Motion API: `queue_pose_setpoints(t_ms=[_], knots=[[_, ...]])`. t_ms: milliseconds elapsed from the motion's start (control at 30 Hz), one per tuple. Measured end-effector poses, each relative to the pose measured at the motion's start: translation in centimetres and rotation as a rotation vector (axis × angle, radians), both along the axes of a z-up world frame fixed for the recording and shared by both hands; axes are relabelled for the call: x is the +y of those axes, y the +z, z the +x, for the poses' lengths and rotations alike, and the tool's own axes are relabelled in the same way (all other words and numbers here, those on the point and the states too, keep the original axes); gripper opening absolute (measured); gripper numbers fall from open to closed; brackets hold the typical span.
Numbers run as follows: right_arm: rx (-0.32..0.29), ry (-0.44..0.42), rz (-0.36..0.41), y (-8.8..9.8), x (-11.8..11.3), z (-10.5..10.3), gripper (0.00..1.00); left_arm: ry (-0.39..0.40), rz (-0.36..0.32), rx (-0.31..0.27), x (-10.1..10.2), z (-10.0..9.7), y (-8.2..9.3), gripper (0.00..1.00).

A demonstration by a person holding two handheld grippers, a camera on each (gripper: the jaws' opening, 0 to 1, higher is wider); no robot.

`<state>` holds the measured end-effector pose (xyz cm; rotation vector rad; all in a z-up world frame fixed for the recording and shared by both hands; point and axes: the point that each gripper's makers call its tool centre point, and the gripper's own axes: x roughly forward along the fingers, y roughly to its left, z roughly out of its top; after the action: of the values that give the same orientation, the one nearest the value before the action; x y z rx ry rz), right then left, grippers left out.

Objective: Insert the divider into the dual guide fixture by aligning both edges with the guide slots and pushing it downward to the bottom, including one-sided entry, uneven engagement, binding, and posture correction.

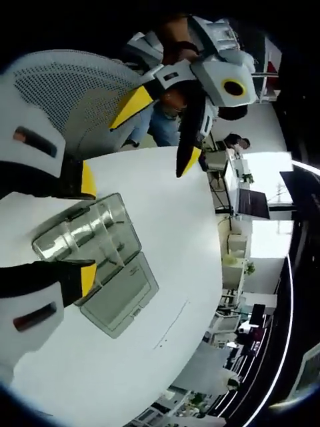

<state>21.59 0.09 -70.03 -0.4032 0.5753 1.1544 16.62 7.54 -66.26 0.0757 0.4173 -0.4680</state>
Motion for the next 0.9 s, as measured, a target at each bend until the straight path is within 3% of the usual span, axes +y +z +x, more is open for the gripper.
queue_pose_setpoints(t_ms=[67, 200, 400, 667, 900], knots=[[-0.004, -0.016, -0.001, 0.1, -0.7, -0.2, 0.36, -0.022, 0.022, -0.017, 0.0, -0.1, 0.4, 0.7], [-0.025, -0.069, 0.033, 0.8, -2.0, -0.9, 0.42, -0.049, -0.036, -0.016, -0.2, -0.4, 0.4, 0.74], [-0.054, -0.132, 0.072, 1.7, -3.8, -1.9, 0.55, -0.073, -0.031, -0.02, 0.7, -1.3, 0.2, 0.86], [-0.068, -0.171, 0.115, 2.2, -4.9, -3.0, 0.75, -0.088, -0.027, -0.053, 1.5, -2.0, 0.5, 0.94], [-0.079, -0.194, 0.13, 2.0, -6.1, -3.6, 0.84, -0.098, -0.034, -0.076, 1.6, -2.2, 0.7, 0.99]])
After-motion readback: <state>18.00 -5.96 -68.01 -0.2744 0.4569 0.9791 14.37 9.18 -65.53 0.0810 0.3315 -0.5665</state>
